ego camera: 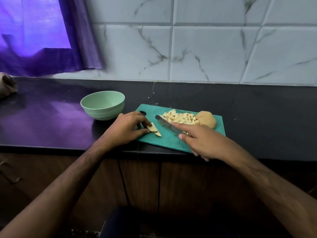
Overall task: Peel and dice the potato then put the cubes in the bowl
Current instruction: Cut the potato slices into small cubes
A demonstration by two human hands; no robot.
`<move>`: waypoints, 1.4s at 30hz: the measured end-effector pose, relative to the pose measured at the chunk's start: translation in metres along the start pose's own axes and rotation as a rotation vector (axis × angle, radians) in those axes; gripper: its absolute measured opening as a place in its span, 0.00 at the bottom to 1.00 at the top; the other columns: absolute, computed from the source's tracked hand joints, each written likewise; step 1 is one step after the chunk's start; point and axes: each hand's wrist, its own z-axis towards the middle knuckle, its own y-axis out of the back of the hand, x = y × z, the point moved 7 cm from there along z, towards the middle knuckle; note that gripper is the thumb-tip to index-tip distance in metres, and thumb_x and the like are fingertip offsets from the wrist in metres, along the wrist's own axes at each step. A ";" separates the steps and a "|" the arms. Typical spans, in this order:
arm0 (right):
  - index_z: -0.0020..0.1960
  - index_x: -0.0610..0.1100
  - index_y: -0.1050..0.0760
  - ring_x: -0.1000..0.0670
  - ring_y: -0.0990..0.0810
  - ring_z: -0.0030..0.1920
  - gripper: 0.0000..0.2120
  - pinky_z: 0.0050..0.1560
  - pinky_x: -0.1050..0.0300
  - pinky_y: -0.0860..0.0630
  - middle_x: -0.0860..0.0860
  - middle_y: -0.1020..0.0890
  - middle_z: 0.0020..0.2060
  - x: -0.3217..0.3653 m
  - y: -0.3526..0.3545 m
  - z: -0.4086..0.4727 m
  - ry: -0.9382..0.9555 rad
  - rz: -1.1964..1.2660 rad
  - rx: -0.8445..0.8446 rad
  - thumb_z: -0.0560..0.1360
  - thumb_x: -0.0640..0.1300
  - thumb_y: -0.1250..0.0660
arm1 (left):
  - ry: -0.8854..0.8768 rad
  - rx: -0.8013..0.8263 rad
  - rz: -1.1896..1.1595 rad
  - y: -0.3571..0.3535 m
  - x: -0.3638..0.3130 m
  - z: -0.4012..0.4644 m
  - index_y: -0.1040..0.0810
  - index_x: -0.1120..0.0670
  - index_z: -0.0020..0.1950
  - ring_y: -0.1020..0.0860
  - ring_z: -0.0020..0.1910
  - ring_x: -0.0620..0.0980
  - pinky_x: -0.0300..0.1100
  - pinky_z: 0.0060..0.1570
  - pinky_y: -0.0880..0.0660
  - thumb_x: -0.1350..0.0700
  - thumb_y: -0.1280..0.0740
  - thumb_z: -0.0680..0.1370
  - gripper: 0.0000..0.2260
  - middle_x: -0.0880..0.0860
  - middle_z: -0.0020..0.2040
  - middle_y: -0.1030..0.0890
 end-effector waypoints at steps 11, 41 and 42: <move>0.80 0.66 0.47 0.57 0.25 0.29 0.24 0.49 0.50 0.18 0.57 0.27 0.33 0.020 -0.010 -0.002 -0.033 -0.207 0.010 0.86 0.54 0.48 | -0.051 -0.056 0.015 -0.008 -0.011 0.005 0.18 0.44 0.50 0.21 0.55 0.45 0.55 0.50 0.22 0.31 0.37 0.74 0.19 0.41 0.48 0.22; 0.81 0.65 0.55 0.56 0.30 0.35 0.26 0.32 0.60 0.37 0.56 0.29 0.38 0.018 -0.010 -0.020 0.017 -0.431 0.067 0.87 0.54 0.50 | -0.064 -0.126 0.031 -0.009 -0.008 0.005 0.16 0.45 0.48 0.19 0.54 0.46 0.54 0.49 0.22 0.31 0.36 0.74 0.20 0.42 0.46 0.22; 0.81 0.65 0.56 0.56 0.31 0.35 0.26 0.32 0.60 0.38 0.55 0.29 0.38 0.015 -0.012 -0.026 0.012 -0.429 0.069 0.87 0.54 0.50 | -0.064 -0.125 0.035 -0.010 -0.008 0.005 0.16 0.45 0.48 0.19 0.54 0.47 0.54 0.48 0.22 0.31 0.36 0.74 0.20 0.42 0.46 0.22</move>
